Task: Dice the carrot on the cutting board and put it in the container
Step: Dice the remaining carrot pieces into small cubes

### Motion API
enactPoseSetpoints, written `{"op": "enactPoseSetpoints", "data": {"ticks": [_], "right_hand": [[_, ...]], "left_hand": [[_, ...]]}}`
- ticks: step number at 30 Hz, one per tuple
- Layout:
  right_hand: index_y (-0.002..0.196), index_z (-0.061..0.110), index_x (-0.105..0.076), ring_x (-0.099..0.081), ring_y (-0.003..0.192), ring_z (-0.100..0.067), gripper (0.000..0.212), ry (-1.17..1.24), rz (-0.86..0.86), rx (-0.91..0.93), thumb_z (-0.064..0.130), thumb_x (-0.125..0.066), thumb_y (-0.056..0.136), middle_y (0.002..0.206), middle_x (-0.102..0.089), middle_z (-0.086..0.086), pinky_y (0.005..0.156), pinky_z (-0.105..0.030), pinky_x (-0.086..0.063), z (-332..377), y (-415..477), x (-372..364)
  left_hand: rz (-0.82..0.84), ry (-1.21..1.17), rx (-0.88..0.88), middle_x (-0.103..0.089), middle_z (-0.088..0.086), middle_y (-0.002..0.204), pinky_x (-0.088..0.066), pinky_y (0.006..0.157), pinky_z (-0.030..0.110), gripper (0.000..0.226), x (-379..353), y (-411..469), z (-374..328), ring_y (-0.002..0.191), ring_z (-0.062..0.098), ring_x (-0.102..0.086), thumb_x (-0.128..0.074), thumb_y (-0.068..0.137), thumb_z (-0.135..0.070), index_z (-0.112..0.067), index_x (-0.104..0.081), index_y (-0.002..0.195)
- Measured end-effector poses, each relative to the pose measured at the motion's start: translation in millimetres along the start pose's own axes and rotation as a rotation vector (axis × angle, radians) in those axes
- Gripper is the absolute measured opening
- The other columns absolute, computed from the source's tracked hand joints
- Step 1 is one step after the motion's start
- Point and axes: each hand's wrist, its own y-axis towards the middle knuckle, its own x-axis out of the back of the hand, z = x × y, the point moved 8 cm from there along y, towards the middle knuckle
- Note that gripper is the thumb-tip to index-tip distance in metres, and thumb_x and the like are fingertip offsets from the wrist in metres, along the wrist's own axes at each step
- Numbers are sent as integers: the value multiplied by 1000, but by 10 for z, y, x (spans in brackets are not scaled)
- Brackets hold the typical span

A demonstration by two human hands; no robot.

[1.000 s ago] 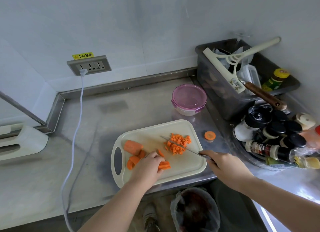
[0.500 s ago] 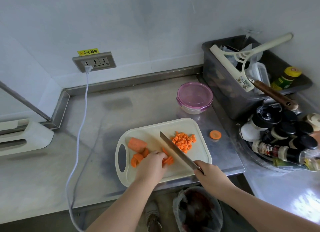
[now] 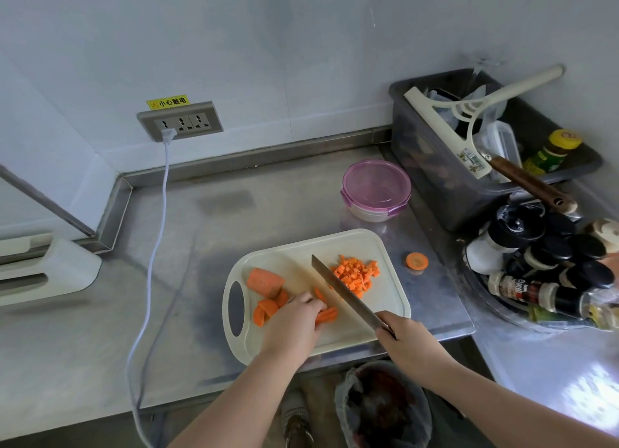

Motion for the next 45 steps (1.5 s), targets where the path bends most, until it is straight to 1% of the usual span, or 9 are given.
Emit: {"op": "enactPoseSetpoints", "data": {"ticks": [8, 16, 19, 23, 31, 35, 38, 41, 45], "right_hand": [[126, 26, -52, -62, 76, -15, 29, -9, 17, 0, 24, -36, 102, 87, -62, 2, 67, -29, -50, 56, -25, -36], [121, 26, -53, -60, 72, -16, 25, 48, 3, -13, 23, -37, 101, 85, -63, -1, 62, -28, -47, 45, 35, -15], [112, 28, -54, -53, 63, -13, 21, 83, -21, -11, 21, -38, 100, 75, -58, 1, 54, -23, -40, 21, 53, 24], [109, 29, -54, -50, 60, -11, 20, 102, -40, -18, 21, -38, 100, 72, -55, 3, 53, -21, -39, -20, 46, 75], [125, 23, -54, -56, 67, -10, 29, 96, -37, -40, 21, -37, 102, 80, -59, 4, 56, -19, -44, -61, 19, 113], [128, 23, -53, -61, 74, -12, 30, 97, -21, -44, 23, -37, 102, 88, -62, 2, 66, -24, -52, -41, 11, 99], [126, 24, -53, -56, 65, -9, 29, 94, -16, -40, 23, -37, 102, 82, -60, 3, 59, -23, -47, -33, 12, 93], [123, 24, -53, -50, 59, -9, 26, 107, -17, -33, 23, -37, 102, 78, -58, 2, 53, -20, -41, -30, 19, 89], [118, 23, -55, -53, 62, -10, 25, 98, -6, -35, 23, -37, 102, 82, -61, 0, 55, -22, -44, -17, 25, 69]], "left_hand": [[-1, -8, 48, -51, -9, 120, -51, 81, 30, 30, -13, -25, 13, 107, 14, -55, -53, 93, -27, -28, -57, 123], [-77, -55, 81, -52, -10, 124, -49, 83, 27, 34, 228, 6, 106, 109, 12, -55, -51, 94, -33, -28, -54, 128], [27, 49, 0, -46, -7, 127, -49, 87, 34, 38, 251, 154, 112, 116, 17, -49, -49, 95, -21, -27, -50, 132], [146, 238, -93, -43, 0, 125, -44, 80, 36, 40, 239, 332, -28, 113, 24, -50, -48, 93, -11, -23, -47, 130], [321, 326, -137, -47, 4, 118, -40, 87, 32, 23, 177, 554, -91, 116, 23, -45, -58, 88, -27, -19, -64, 109], [415, 220, -57, -52, 3, 116, -42, 79, 28, 23, 94, 534, -46, 104, 20, -53, -62, 86, -34, -21, -68, 104], [397, 92, -4, -60, 0, 110, -40, 70, 24, 23, 86, 533, 4, 95, 19, -59, -65, 85, -31, -19, -64, 105], [370, -18, 39, -62, -2, 108, -41, 73, 25, 27, 116, 535, 50, 97, 18, -59, -66, 85, -27, -19, -60, 109], [330, -57, 43, -63, -3, 109, -46, 79, 25, 27, 127, 506, 72, 98, 16, -60, -64, 86, -31, -18, -62, 110]]}}
